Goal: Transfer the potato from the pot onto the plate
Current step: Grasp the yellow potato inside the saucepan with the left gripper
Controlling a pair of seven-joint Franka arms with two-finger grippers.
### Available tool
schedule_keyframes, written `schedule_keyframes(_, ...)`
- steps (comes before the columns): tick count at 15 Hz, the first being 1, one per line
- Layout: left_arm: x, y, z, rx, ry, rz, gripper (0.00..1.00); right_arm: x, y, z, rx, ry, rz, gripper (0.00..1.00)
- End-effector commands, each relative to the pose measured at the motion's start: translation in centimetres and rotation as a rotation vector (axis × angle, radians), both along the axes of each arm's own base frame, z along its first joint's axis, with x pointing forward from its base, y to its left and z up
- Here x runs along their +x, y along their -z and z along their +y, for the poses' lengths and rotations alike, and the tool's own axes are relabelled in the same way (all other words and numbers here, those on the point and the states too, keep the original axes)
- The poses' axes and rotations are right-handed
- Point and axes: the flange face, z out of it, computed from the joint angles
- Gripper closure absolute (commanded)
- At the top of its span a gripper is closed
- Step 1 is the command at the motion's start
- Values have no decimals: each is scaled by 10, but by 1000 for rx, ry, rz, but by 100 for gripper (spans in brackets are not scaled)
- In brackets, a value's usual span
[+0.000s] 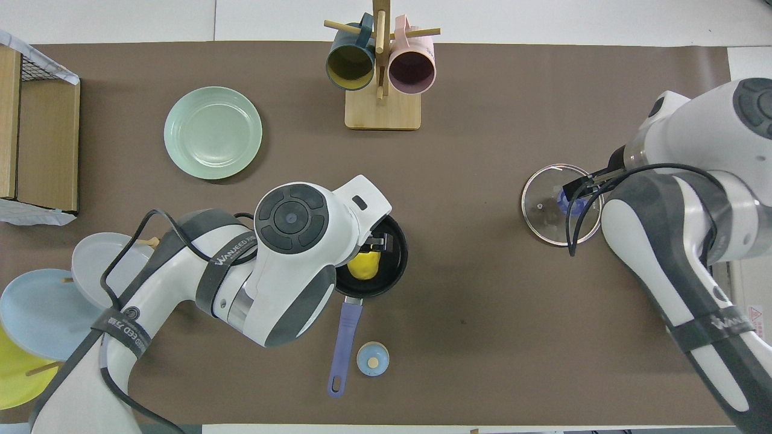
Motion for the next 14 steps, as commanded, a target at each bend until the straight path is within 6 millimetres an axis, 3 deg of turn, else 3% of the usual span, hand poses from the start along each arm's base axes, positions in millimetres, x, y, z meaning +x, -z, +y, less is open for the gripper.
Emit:
schedule_keyframes(1,-2,14,0,11,-25,-7,0,-3,-44,-4,-9,103,57,0)
schedule_keyframes(3,-5,24,-1,17,-35,-2,0,-26,-76,-2,-20,149,60,0)
schedule_keyframes(5,-10,37,-12,16,-45,-4,0,-34,-87,1,-21,145,51,0)
schedule_keyframes(14,-15,71,-22,81,-56,0,0,-39,-81,-23,-4,195,34,0)
